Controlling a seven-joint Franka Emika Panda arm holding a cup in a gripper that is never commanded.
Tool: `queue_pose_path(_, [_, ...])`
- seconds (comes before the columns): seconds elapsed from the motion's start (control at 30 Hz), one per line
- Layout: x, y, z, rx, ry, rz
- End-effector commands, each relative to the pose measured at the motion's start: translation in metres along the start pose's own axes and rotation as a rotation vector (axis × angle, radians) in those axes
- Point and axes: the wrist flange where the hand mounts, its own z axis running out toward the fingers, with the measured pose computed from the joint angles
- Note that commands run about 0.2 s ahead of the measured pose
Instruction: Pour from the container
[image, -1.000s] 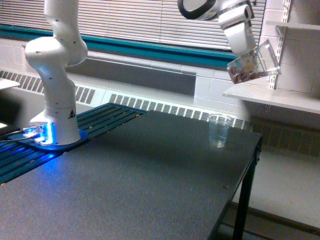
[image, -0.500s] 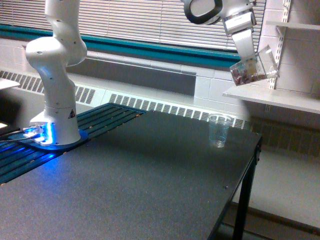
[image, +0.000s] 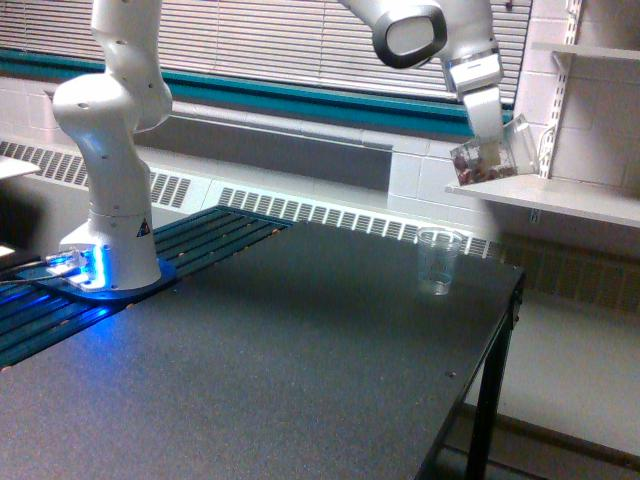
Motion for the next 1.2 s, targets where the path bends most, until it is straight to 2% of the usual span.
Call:
queue_pose_path(0.03, [-0.033, -0.017, 0.007, 0.009, -0.018, -0.038])
queue_pose_path(0.73, [-0.123, -0.026, 0.024, -0.04, -0.051, -0.08])
queue_pose_path(1.2, [-0.176, -0.037, 0.034, -0.049, -0.125, -0.084])
